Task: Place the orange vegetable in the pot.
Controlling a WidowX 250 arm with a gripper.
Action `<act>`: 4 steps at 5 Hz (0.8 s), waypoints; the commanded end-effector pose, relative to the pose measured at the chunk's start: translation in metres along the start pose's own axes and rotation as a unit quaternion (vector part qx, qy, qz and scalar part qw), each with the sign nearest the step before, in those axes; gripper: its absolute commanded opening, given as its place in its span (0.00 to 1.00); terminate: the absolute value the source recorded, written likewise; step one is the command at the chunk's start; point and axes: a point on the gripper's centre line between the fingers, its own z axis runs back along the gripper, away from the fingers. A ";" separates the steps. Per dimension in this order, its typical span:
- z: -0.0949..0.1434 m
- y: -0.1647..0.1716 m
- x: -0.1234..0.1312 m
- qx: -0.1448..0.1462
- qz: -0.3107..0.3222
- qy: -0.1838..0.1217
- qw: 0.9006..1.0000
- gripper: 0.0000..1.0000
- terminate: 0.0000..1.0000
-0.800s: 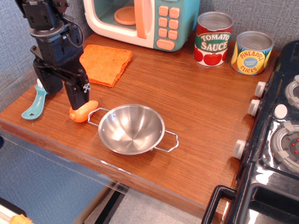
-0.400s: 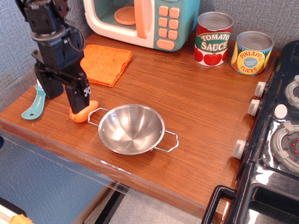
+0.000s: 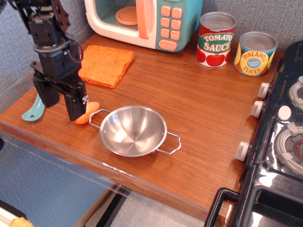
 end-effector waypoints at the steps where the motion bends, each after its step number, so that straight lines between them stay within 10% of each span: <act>1: -0.009 0.016 0.014 0.025 0.017 0.004 1.000 1.00 0.00; 4: -0.025 -0.008 0.038 0.034 0.003 0.007 0.999 1.00 0.00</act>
